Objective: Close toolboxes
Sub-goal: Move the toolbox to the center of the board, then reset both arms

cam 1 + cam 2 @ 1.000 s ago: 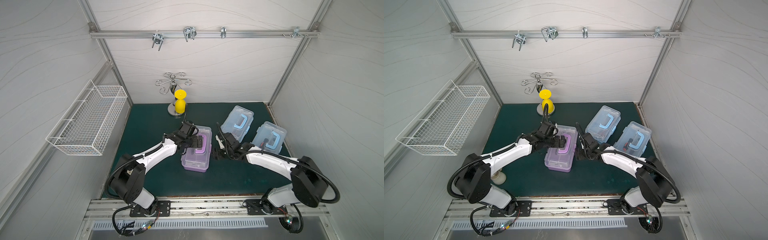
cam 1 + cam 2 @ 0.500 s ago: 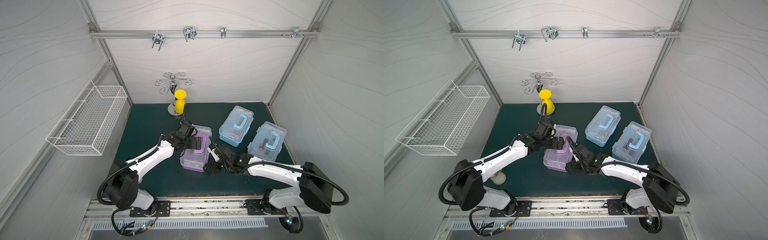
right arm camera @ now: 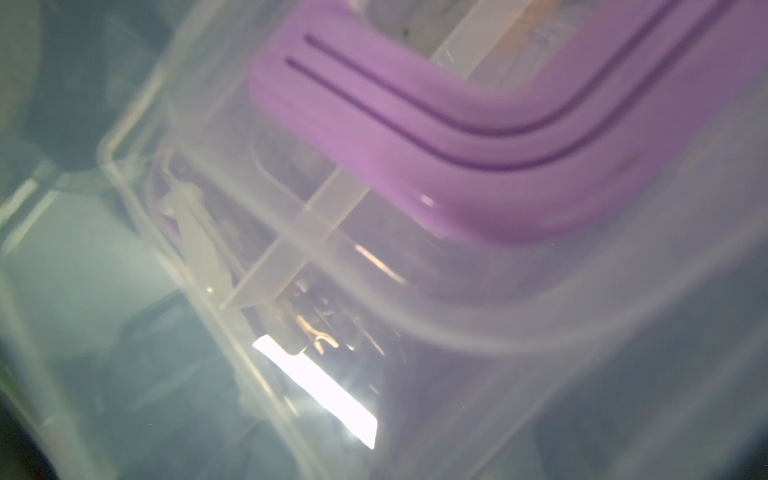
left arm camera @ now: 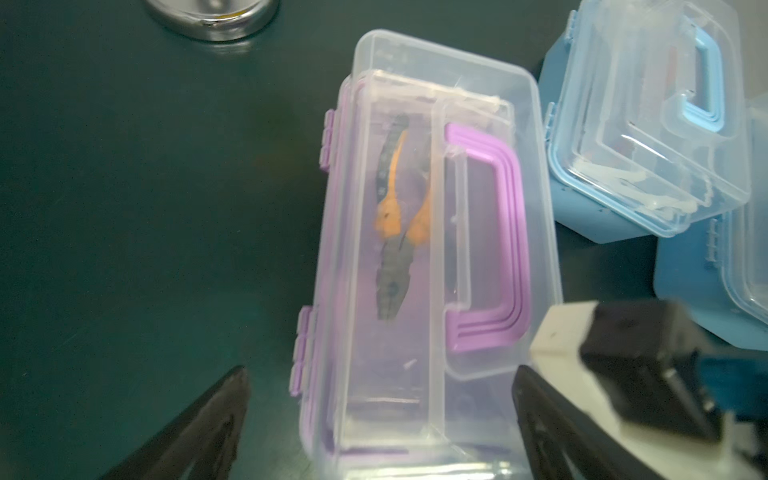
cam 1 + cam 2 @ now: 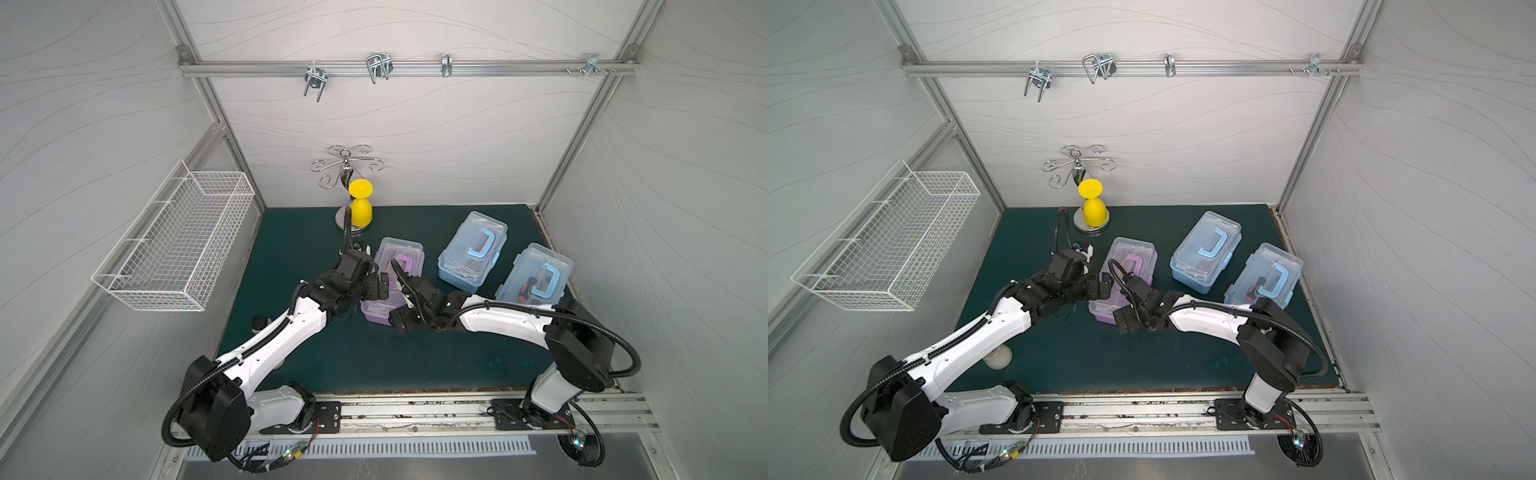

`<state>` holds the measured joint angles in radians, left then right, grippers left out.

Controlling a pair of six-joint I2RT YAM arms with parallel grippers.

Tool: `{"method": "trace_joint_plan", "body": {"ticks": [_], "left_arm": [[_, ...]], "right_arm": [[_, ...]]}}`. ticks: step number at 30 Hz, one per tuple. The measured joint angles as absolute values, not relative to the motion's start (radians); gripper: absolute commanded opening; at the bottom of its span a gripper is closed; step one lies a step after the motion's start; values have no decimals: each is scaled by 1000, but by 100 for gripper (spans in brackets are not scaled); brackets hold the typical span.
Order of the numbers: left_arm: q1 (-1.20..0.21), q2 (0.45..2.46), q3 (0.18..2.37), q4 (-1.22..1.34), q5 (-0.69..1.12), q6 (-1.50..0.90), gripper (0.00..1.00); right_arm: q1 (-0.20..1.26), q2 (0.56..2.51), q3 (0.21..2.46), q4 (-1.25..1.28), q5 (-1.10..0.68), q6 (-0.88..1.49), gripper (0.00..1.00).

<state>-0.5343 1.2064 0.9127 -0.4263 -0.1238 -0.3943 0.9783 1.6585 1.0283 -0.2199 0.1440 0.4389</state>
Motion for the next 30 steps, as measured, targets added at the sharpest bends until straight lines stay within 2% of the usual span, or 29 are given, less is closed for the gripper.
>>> {"method": "trace_joint_plan", "body": {"ticks": [10,16,24,30], "left_arm": [[-451,1058,776,-395,-209,-422,99],[-428,1016,738,-378,-260,-427,99],[-388,1016,684,-347,-335,-451,99],[-351,1016,665,-340,-456,-458,99]], "right_arm": [[825,1746,1145,-228,166,437,99],[795,1728,1090,-194,140,409,99],[832,1466,832,-166,155,345,99],[717,1255,752,-209,263,317,99]]}}
